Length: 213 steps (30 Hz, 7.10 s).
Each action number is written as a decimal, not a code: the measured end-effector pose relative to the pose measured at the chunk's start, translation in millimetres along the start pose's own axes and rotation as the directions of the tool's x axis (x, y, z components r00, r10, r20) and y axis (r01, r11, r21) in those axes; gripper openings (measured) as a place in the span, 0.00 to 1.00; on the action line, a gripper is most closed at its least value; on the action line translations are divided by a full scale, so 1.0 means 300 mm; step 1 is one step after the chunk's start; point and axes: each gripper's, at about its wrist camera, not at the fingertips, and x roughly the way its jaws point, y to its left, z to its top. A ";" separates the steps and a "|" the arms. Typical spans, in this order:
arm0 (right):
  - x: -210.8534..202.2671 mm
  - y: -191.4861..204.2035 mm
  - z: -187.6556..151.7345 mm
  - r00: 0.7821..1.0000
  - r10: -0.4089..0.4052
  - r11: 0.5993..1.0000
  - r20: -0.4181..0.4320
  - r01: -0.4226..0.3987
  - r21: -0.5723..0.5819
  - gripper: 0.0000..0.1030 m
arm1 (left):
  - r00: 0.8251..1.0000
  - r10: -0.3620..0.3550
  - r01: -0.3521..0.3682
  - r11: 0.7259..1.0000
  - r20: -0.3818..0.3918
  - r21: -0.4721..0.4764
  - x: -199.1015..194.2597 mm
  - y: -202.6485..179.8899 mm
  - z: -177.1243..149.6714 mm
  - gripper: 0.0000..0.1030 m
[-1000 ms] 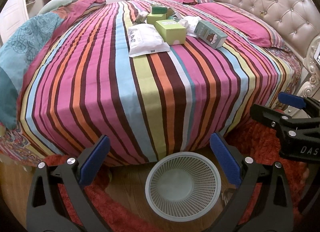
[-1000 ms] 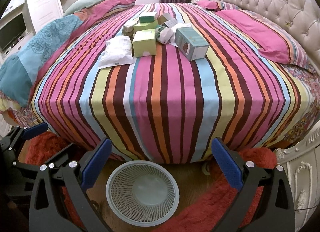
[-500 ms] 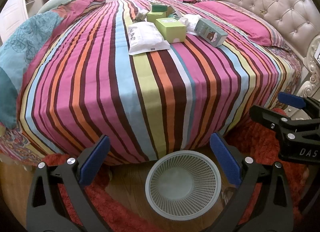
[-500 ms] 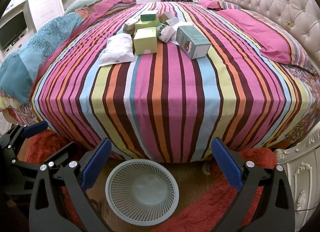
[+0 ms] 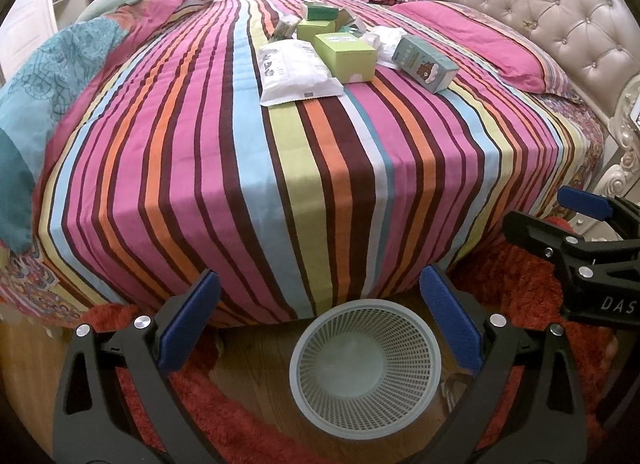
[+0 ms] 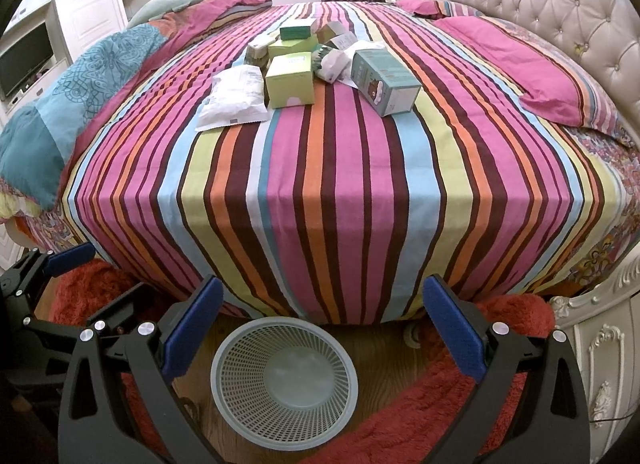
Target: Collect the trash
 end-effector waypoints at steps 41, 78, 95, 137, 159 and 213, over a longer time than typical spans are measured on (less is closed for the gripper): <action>-0.036 -0.009 0.029 0.988 0.104 0.995 0.117 -0.104 -0.003 0.93 | 0.999 -0.028 0.033 0.990 0.036 -0.134 0.013 0.068 0.009 0.94; 0.095 -0.095 0.132 0.991 0.056 0.997 0.125 -0.063 0.052 0.93 | 0.999 -0.047 0.047 0.998 0.001 -0.035 0.132 0.048 0.161 0.94; 0.213 -0.244 0.374 0.985 0.023 0.999 0.170 -0.031 0.040 0.93 | 1.000 -0.026 0.026 0.982 0.003 -0.187 0.295 0.111 0.430 0.94; 0.535 -0.316 0.597 0.992 0.122 0.992 -0.019 -0.121 0.019 0.53 | 0.992 0.119 -0.127 0.931 -0.043 -0.343 0.602 0.202 0.707 0.87; 0.200 -0.277 0.432 0.979 0.201 0.976 0.043 -0.204 0.078 0.49 | 0.997 -0.061 0.068 0.981 0.046 -0.180 0.252 0.217 0.496 0.67; 0.763 -0.091 -0.342 0.569 0.451 0.834 -0.687 0.005 0.551 0.49 | 0.543 -0.299 0.202 0.954 -0.785 -0.224 0.742 -0.046 -0.291 0.67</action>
